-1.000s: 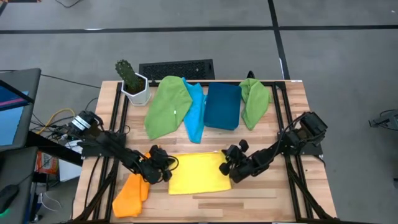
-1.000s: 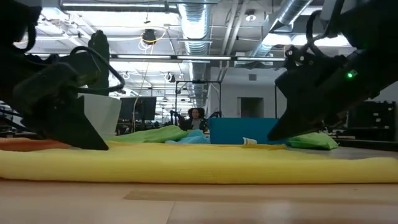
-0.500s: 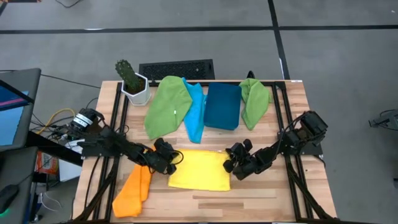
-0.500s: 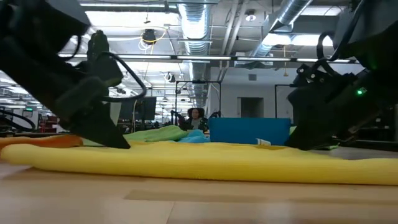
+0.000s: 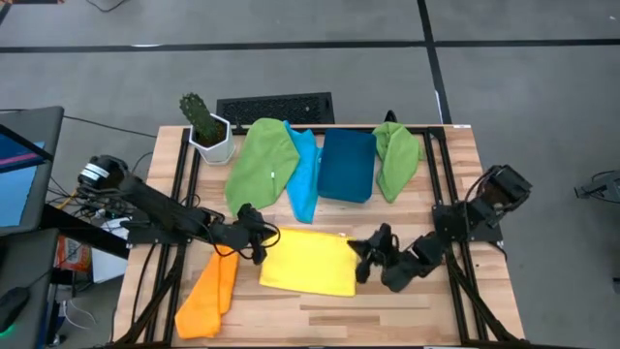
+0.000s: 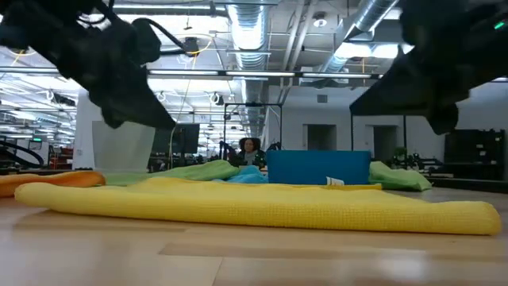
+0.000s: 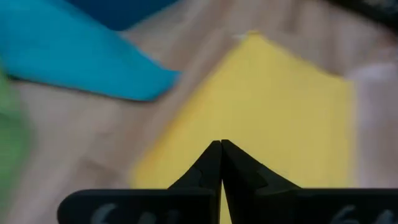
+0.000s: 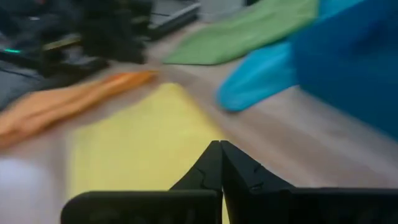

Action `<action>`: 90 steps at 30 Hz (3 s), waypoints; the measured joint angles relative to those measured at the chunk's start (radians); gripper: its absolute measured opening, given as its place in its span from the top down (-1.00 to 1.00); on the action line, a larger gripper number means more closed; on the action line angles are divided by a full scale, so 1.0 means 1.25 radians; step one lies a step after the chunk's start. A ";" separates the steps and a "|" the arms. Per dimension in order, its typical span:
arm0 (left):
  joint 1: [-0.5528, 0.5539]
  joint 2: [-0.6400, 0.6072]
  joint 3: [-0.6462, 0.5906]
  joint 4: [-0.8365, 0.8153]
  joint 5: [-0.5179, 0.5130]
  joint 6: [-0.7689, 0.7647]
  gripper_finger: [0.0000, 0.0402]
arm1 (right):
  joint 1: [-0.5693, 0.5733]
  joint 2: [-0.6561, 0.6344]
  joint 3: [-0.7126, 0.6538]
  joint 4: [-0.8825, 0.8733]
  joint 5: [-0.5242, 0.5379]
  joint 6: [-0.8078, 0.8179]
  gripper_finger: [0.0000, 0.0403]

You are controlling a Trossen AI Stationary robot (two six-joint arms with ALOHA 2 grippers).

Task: Fold microfiber towels
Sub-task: Fold the yellow towel

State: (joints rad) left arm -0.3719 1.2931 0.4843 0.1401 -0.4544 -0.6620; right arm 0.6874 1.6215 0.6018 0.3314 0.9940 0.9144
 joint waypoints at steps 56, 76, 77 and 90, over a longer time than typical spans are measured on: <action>-0.324 0.232 0.060 0.148 -0.231 -0.267 1.00 | 0.109 0.361 0.187 0.011 -0.192 0.060 0.88; -0.332 0.382 0.062 0.234 -0.171 -0.324 1.00 | 0.108 0.361 0.187 0.008 -0.189 0.055 0.92; -0.332 0.383 0.062 0.231 -0.167 -0.324 1.00 | 0.108 0.361 0.187 0.008 -0.189 0.055 0.92; -0.330 0.382 0.063 0.190 -0.158 -0.327 1.00 | 0.090 0.244 0.201 0.069 -0.109 -0.127 0.93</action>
State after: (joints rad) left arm -0.7845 1.7706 0.5625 0.3771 -0.6521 -1.0703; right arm 0.8005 1.9262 0.8533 0.4173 0.8582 0.7554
